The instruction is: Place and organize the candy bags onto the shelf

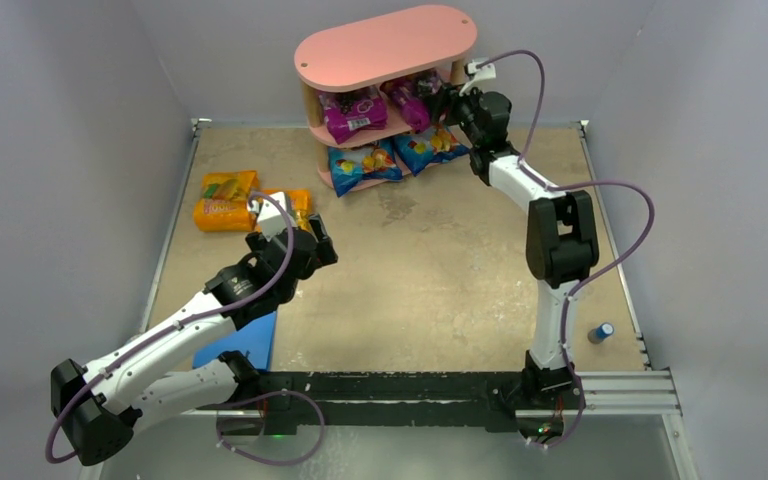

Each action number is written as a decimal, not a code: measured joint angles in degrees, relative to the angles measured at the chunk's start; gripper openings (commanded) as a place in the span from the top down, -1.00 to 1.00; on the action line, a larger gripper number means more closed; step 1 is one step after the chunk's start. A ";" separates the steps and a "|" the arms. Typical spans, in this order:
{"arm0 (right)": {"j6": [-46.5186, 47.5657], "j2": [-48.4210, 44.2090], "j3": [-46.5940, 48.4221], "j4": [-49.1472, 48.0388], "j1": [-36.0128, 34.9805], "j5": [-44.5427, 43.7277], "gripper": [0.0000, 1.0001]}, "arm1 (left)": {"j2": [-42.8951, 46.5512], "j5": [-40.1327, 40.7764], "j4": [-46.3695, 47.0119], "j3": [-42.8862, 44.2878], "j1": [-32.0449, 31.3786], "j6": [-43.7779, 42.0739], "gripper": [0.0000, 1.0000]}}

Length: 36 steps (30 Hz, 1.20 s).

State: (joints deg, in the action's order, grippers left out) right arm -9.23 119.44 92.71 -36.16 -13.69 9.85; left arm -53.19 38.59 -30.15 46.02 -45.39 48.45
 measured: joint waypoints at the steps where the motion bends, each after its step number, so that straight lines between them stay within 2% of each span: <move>1: -1.31 0.00 -0.02 0.02 -0.24 -1.31 -0.38 | 0.00 0.00 -0.02 0.00 0.00 0.02 -0.99; 9: -9.31 0.15 2.99 4.85 -1.44 -9.44 -0.46 | 0.79 0.00 -0.98 0.00 0.00 0.07 -0.98; 17: -9.01 -0.07 11.28 17.29 -1.68 -8.81 -0.62 | 1.25 -0.04 -0.94 0.00 0.00 0.04 -0.98; 22: -2.82 -5.11 6.99 18.45 -1.68 -4.46 -0.73 | 0.66 -0.37 -0.85 0.00 0.00 0.02 -0.98; 29: 13.92 -11.17 3.78 18.03 -1.64 6.14 -0.93 | 0.66 -0.31 -0.94 0.00 0.00 0.09 -0.98; 36: 16.92 -18.71 -6.78 17.42 -1.73 6.21 -0.98 | 1.55 1.25 -2.38 0.07 0.00 0.81 -0.98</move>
State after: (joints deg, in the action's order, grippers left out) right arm 7.68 100.73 85.93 -18.74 -15.42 16.05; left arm -51.64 39.83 -32.53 46.09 -45.39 49.25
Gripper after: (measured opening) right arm 0.985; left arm 0.992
